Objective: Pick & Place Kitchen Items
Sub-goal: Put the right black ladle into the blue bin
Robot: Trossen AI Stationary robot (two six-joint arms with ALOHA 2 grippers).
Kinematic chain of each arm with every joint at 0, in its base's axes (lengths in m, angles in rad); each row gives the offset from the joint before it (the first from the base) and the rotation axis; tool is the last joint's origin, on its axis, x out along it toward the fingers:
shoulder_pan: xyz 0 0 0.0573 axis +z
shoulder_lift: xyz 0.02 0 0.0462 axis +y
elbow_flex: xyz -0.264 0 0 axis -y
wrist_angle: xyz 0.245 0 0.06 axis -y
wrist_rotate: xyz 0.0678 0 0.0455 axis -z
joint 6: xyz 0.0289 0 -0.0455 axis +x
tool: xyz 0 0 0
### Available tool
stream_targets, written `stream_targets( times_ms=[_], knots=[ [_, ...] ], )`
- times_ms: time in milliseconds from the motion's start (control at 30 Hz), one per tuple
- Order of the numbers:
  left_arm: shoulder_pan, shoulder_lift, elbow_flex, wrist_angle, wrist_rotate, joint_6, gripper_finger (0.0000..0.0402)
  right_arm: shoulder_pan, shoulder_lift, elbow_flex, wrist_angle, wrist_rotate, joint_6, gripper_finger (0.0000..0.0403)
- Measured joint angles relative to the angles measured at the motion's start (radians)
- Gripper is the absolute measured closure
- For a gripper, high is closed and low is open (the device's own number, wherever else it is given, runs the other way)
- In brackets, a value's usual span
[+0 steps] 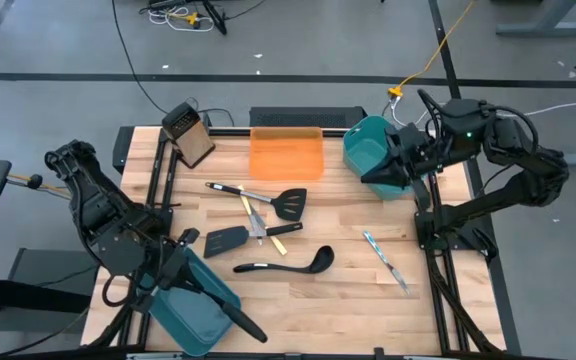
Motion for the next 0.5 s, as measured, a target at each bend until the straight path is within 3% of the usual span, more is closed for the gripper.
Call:
stream_targets(
  times_ms=[500],
  knots=[
    [0.000, 0.007, 0.000, -0.003, 0.084, 0.139, 0.0387, 0.215, 0.000, 0.000, 0.020, 0.155, 0.027, 0.0403]
  ],
)
